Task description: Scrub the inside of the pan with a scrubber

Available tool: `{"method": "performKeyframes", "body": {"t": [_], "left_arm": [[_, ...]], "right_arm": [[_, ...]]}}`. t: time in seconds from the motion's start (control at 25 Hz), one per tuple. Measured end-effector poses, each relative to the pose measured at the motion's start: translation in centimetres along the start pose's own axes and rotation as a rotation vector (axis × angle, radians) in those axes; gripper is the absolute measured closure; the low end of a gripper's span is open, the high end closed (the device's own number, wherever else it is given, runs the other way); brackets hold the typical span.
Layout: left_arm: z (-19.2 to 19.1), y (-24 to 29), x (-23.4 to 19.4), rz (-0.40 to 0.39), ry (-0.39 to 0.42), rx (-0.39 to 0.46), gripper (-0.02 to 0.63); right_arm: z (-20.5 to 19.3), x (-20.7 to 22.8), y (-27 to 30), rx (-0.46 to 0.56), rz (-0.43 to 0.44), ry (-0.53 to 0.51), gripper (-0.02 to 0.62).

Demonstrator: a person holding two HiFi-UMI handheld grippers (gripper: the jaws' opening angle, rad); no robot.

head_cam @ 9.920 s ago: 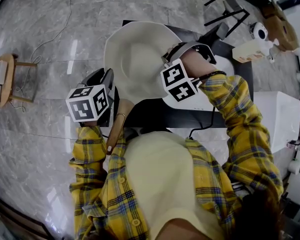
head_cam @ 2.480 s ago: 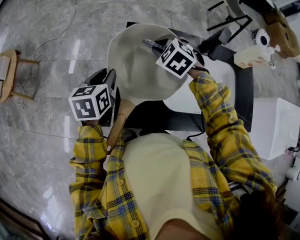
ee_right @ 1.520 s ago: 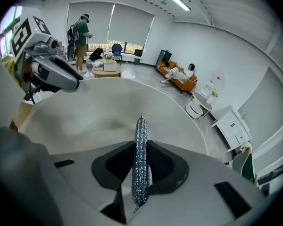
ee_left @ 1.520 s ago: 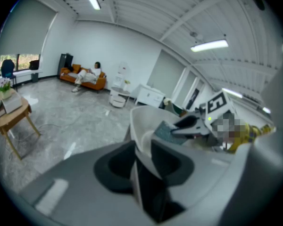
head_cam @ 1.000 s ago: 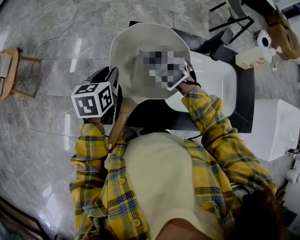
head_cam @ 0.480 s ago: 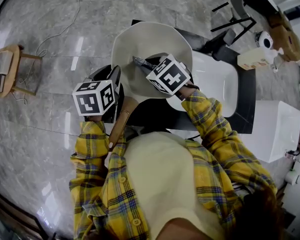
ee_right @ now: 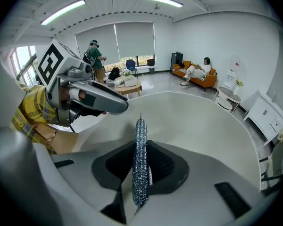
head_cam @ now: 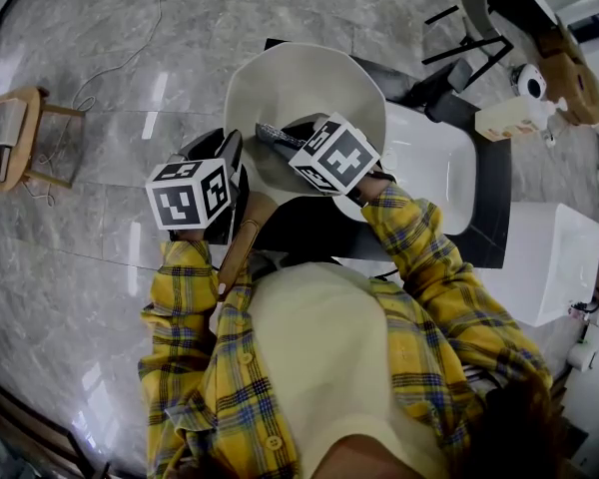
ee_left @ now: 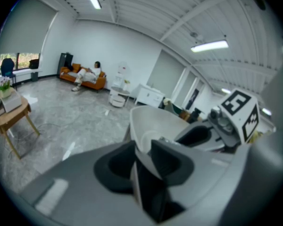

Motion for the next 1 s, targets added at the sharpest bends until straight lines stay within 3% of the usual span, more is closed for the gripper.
{"method": "performKeyframes", "body": {"t": [0.44,1.0], "left_arm": [[0.1,0.0,0.0,0.001,0.012,-0.008,0.495],[0.5,0.1,0.4,0.034,0.131,-0.031,0.495]], "right_arm": [[0.2,-0.2,-1.1,0.007,0.058,0.001,0.515],[1.3,0.9,-6.3,0.218,0.019,0.052,0.515]]}}
Point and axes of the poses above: the fingertips, and each gripper's own axes: y forward along the fingers, x to its right, z out of its top, the point moved 7 cm from there along -y, backward along the fingers, and after that the axes turned 11 degrees about -z, right-handed, at the moved point
